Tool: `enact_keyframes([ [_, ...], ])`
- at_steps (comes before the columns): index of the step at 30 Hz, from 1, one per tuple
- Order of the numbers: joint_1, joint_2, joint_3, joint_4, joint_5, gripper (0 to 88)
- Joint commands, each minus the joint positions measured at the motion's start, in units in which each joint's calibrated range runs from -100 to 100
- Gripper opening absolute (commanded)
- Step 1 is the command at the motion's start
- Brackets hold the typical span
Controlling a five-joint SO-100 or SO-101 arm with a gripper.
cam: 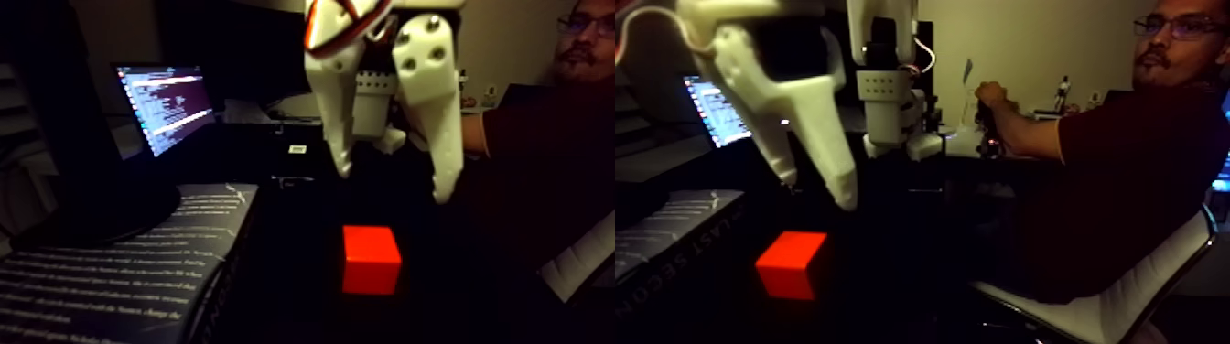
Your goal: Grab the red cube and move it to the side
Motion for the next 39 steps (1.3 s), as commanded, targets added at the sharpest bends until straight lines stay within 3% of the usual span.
enact_keyframes([
  [1, -0.3, 0.71, -2.05, -3.39, -1.9, 31.6],
  [4, -0.3, 1.89, -2.59, -6.35, -5.03, 31.5],
  [9, -0.21, 2.56, -2.78, -6.85, -5.13, 31.4],
  [18, 0.54, 2.64, -5.77, -6.01, -0.28, 31.4],
  [32, 1.87, 6.34, -7.4, -5.59, 11.48, 31.3],
  [39, 3.78, 9.54, -7.49, -7.11, 12.29, 31.3],
])
